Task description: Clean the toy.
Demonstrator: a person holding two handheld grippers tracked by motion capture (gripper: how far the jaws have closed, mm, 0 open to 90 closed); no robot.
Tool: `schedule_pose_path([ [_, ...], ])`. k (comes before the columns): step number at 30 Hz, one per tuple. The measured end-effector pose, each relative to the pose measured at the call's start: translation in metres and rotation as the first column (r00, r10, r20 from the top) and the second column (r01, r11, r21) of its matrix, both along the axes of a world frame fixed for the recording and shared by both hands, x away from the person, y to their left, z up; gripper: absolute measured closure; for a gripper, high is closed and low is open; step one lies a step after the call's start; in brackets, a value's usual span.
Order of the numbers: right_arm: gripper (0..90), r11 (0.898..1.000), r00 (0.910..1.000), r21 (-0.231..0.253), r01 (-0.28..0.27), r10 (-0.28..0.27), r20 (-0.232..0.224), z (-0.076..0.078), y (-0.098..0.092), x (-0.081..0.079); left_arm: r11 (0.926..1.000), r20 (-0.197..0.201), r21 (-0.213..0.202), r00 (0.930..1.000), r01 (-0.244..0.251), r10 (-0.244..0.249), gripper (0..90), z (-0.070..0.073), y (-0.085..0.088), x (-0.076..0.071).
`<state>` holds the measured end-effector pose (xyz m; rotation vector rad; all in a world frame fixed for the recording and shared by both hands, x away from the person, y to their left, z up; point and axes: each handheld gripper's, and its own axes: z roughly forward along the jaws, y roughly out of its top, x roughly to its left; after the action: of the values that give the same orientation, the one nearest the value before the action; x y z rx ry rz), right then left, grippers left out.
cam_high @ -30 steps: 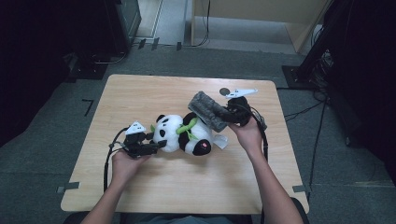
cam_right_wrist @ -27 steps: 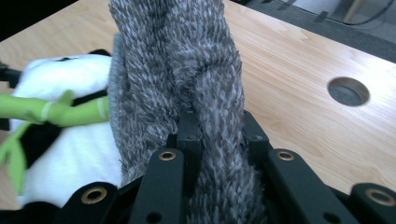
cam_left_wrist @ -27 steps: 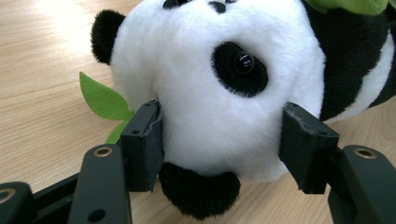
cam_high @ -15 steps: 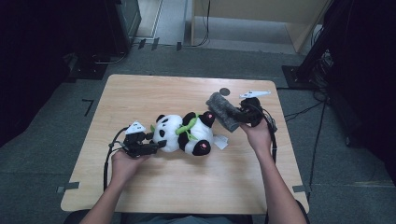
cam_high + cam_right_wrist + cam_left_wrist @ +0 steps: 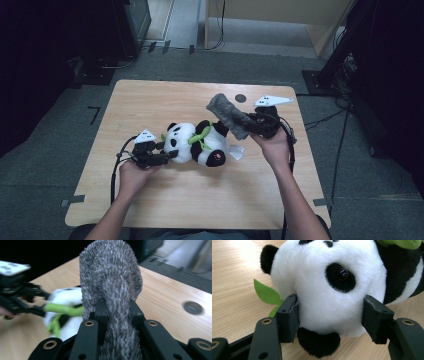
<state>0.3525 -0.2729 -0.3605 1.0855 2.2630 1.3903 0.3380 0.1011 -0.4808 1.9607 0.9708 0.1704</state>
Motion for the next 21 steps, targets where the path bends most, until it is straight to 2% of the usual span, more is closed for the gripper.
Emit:
schedule_pose_path([
  [2,75.7,0.999,0.9992,-0.002,-0.040,0.040,0.000,0.001,0.010,-0.004,1.0000,0.000,0.000,1.0000,0.000,0.000,36.9,0.000,0.000,0.000],
  [6,75.5,0.994,0.9951,-0.039,-0.099,0.099,-0.004,-0.005,0.029,-0.008,1.0000,-0.001,-0.001,1.0000,0.000,0.000,36.9,0.000,0.000,0.000],
  [10,74.7,0.989,0.9895,-0.057,-0.139,0.136,-0.048,-0.019,0.043,-0.007,1.0000,0.000,0.000,1.0000,0.000,0.000,36.9,0.000,0.000,0.000],
  [13,74.2,0.984,0.9888,-0.105,-0.145,0.140,-0.052,-0.030,0.049,-0.006,1.0000,-0.005,-0.001,1.0000,-0.002,0.002,36.9,0.000,0.000,0.000],
  [15,74.0,0.983,0.9880,-0.114,-0.144,0.136,-0.073,-0.037,0.050,-0.004,1.0000,-0.005,0.001,1.0000,-0.001,0.001,36.9,0.000,0.000,0.000],
  [21,72.8,0.987,0.9863,-0.091,-0.133,0.123,-0.110,-0.051,0.044,-0.001,1.0000,-0.003,0.001,1.0000,-0.001,0.001,36.7,0.000,-0.001,-0.001],
])
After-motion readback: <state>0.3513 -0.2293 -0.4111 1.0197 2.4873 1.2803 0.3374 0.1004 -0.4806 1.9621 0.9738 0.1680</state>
